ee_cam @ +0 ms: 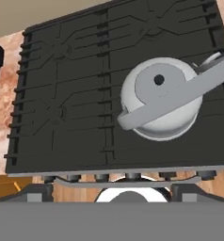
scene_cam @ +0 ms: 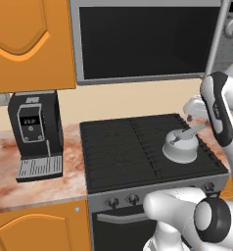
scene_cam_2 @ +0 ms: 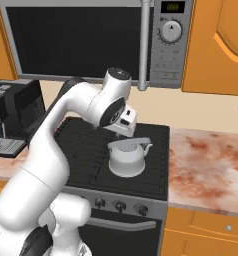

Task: The kettle is done boiling. Turn off the stove, then wait for 300 timesteps before moving the kettle to the dining table.

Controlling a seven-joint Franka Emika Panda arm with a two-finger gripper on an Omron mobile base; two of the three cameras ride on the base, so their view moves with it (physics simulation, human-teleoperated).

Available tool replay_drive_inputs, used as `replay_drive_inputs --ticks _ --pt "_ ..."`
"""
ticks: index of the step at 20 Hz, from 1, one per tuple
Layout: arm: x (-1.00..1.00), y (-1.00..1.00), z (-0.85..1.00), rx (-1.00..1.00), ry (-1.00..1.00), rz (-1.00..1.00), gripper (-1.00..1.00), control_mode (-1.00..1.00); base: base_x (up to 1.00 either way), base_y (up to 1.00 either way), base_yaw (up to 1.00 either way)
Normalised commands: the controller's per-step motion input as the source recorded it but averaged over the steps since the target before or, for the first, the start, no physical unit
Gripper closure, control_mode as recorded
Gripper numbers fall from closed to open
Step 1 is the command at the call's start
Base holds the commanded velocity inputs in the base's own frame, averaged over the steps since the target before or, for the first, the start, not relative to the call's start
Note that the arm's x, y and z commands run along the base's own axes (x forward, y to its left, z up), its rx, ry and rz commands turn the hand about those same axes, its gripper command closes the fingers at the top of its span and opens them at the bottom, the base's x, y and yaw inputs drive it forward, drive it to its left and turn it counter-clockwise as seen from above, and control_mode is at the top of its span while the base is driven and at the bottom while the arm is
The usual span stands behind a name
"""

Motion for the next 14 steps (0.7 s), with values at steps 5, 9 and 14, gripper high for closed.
replay_drive_inputs --ticks 5,9,14 --pt "-0.33 -0.45 0.00 0.20 0.00 -0.06 -1.00 -1.00 0.00 0.00 0.00" --pt "-0.34 -0.46 0.00 0.20 0.00 -0.06 -1.00 -1.00 0.00 0.00 0.00" --pt "-0.32 -0.39 -0.01 0.18 0.00 -0.08 -1.00 -1.00 0.00 0.00 0.00"
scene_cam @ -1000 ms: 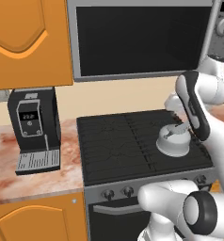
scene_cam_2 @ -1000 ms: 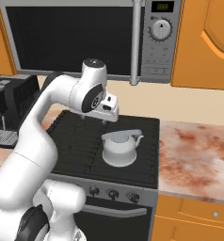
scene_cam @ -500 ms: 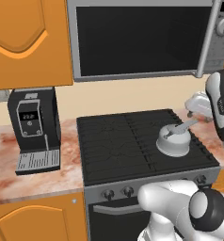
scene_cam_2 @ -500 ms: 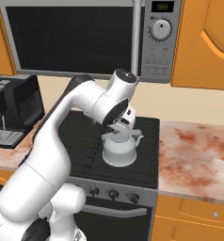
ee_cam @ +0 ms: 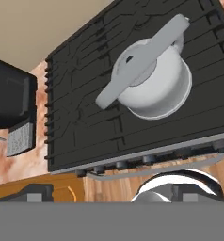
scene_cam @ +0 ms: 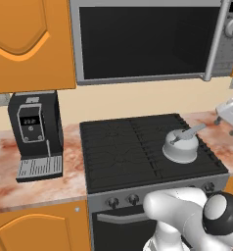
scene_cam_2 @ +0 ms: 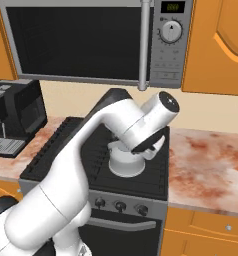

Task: The kettle is done boiling. Turn off the stove, then wait for 300 timesteps before moving the kettle to the dining table.

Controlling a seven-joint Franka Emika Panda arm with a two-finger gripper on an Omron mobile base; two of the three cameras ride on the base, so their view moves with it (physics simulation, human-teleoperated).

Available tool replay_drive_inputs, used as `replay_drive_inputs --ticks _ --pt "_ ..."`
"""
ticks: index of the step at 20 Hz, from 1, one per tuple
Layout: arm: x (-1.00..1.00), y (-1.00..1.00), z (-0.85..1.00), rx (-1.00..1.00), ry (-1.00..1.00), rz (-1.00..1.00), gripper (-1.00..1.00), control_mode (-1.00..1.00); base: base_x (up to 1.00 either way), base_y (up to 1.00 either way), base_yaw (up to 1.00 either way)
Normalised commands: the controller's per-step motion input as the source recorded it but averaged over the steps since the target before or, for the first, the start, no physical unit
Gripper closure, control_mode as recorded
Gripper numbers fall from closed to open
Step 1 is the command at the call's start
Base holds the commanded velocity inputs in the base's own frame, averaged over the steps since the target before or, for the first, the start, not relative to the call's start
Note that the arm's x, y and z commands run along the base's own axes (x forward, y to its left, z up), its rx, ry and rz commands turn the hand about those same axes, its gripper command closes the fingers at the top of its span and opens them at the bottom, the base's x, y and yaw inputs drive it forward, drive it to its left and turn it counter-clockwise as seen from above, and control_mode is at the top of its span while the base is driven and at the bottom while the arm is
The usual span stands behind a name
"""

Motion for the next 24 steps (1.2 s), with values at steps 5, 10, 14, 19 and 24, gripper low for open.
replay_drive_inputs --ticks 5,10,14,19,24 --pt "-0.27 -0.32 -0.06 0.16 0.00 -0.08 -1.00 -1.00 0.00 0.00 0.00" --pt "-0.25 -0.27 -0.12 0.18 0.00 -0.09 -1.00 -1.00 0.00 0.00 0.00" --pt "-0.23 -0.23 -0.16 0.18 0.01 -0.09 -1.00 -1.00 0.00 0.00 0.00" --pt "-0.19 -0.25 -0.22 0.18 0.03 -0.10 -1.00 -1.00 0.00 0.00 0.00" --pt "-0.15 -0.22 -0.23 0.18 0.05 -0.10 -1.00 -1.00 0.00 0.00 0.00"
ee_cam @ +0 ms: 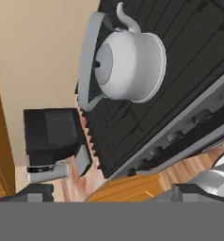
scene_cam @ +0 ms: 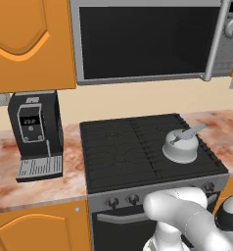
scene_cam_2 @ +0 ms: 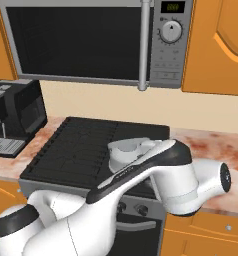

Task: The kettle is done boiling. Turn off the stove, then wait for 300 timesteps before moving the kettle to the dining table.

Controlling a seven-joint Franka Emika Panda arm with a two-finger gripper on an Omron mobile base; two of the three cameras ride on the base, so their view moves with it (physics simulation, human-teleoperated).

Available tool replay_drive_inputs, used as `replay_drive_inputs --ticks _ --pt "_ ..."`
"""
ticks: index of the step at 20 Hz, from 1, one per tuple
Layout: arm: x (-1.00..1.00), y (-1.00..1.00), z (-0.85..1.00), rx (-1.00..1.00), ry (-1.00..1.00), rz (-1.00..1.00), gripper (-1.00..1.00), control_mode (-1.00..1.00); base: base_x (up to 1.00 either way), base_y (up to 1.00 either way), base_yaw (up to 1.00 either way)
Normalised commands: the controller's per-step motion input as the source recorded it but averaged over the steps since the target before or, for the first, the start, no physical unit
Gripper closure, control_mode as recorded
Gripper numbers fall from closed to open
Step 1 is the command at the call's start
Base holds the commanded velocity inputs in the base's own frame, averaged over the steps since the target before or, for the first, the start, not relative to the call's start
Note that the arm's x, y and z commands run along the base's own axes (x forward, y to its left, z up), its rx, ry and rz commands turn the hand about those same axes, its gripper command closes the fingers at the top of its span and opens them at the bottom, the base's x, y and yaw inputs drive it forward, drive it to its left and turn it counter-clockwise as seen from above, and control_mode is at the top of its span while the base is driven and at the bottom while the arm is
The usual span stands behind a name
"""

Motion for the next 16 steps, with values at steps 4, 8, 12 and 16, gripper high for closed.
replay_drive_inputs --ticks 4,8,12,16 --pt "-0.12 -0.07 -0.27 0.17 0.08 -0.09 -1.00 -1.00 0.00 0.00 0.00" --pt "-0.08 -0.03 -0.32 0.16 0.11 -0.08 -1.00 -1.00 0.00 0.00 0.00" --pt "-0.08 0.02 -0.34 0.17 0.14 -0.08 -1.00 -1.00 0.00 0.00 0.00" --pt "-0.17 0.01 -0.32 0.16 0.11 -0.08 -1.00 -1.00 0.00 0.00 0.00"
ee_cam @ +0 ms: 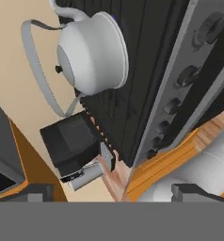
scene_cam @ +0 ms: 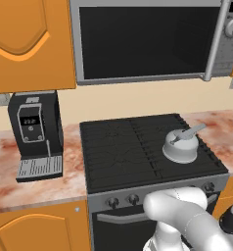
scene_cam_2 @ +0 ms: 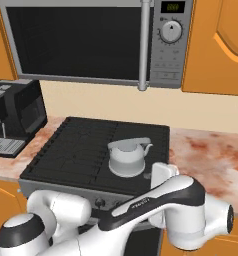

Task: The kettle is done boiling. Turn off the stove, then wait for 300 timesteps before moving the kettle to the dining table.

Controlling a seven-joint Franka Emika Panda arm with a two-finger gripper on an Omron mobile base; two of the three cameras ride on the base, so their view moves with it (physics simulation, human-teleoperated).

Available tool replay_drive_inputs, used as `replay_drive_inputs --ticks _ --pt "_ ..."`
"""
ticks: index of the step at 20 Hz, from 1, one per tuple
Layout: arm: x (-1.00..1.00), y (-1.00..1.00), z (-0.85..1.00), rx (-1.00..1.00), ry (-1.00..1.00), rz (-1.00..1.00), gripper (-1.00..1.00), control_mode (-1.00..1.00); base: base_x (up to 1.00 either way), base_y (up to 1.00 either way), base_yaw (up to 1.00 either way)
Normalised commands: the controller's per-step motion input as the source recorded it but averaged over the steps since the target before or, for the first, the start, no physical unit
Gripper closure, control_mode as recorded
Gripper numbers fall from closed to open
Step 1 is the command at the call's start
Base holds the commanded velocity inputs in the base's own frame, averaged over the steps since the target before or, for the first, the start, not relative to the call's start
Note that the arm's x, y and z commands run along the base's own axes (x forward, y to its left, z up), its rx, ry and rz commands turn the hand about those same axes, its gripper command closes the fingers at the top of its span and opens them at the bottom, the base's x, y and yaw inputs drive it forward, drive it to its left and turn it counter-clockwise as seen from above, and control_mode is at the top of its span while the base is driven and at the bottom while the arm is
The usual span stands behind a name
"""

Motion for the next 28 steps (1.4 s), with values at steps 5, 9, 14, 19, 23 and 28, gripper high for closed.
replay_drive_inputs --ticks 5,9,14,19,23,28 --pt "-0.24 0.06 -0.26 0.14 0.08 -0.07 -1.00 -1.00 0.00 0.00 0.00" --pt "-0.36 0.12 -0.20 0.12 0.02 -0.05 -1.00 -1.00 0.00 0.00 0.00" --pt "-0.08 0.11 -0.05 0.02 0.01 -0.05 -1.00 -1.00 0.00 0.00 0.00" --pt "-0.15 0.18 -0.01 0.01 -0.02 -0.07 -1.00 -1.00 0.00 0.00 0.00" --pt "-0.07 0.14 -0.02 0.02 0.00 -0.10 -1.00 -1.00 0.00 0.00 0.00" --pt "-0.02 0.25 -0.08 0.04 0.02 -0.07 -1.00 -1.00 0.00 0.00 0.00"
